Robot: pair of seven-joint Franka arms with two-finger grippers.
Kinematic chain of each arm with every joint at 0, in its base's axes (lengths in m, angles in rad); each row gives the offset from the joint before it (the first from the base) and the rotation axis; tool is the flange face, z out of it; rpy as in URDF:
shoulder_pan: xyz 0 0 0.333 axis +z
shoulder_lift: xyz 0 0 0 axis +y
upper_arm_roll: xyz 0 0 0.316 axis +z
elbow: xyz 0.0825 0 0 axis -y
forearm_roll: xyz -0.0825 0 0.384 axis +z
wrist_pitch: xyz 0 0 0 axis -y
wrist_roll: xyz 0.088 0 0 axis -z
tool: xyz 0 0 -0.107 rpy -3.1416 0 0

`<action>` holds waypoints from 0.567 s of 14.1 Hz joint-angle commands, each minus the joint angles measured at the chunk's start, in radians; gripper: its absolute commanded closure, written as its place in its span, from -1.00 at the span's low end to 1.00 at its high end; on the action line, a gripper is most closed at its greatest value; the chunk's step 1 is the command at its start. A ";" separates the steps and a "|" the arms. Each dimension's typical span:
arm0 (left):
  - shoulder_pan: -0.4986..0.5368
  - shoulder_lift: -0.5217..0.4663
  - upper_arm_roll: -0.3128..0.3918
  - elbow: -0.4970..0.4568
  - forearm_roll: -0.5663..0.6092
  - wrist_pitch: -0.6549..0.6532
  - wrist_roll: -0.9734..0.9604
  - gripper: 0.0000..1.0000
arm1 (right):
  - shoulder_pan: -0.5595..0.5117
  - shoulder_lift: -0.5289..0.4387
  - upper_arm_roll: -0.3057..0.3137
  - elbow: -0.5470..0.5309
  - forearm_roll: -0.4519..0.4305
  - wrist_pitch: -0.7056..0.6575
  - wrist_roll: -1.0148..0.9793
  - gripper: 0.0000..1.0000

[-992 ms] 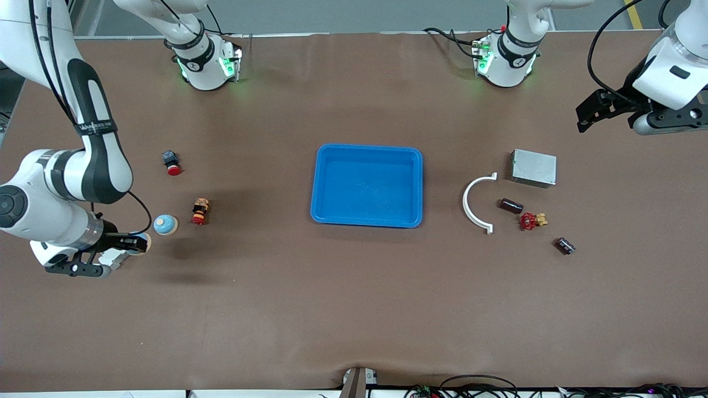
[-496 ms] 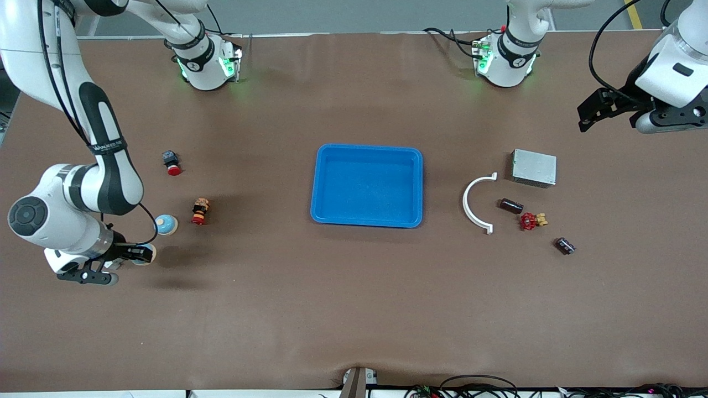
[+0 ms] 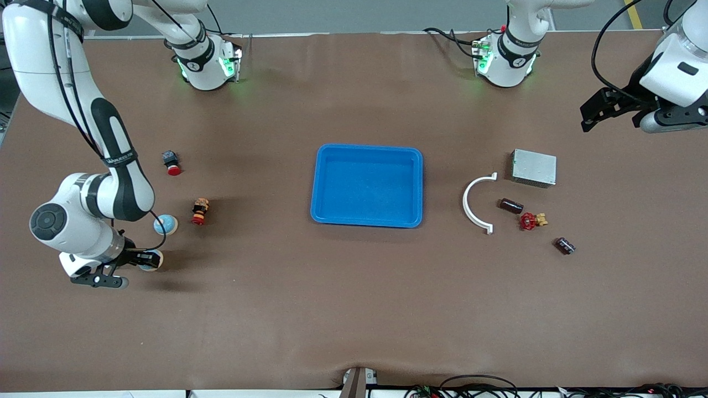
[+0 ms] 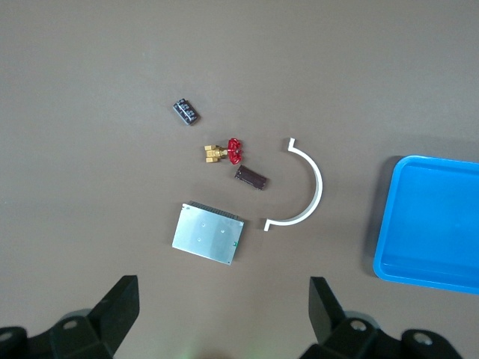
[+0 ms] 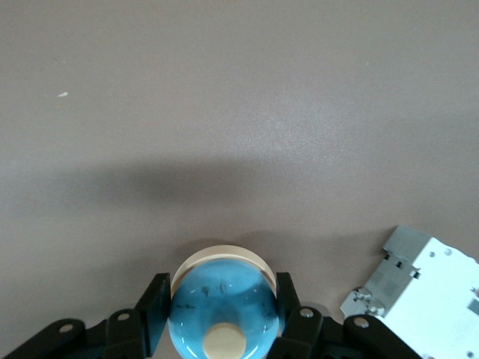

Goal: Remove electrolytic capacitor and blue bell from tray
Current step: 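Lower the bell beside the first bell and open the right gripper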

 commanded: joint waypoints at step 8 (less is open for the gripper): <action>0.005 -0.008 0.002 0.017 -0.004 -0.025 0.020 -1.00 | -0.030 0.049 0.017 0.008 -0.013 0.050 -0.009 1.00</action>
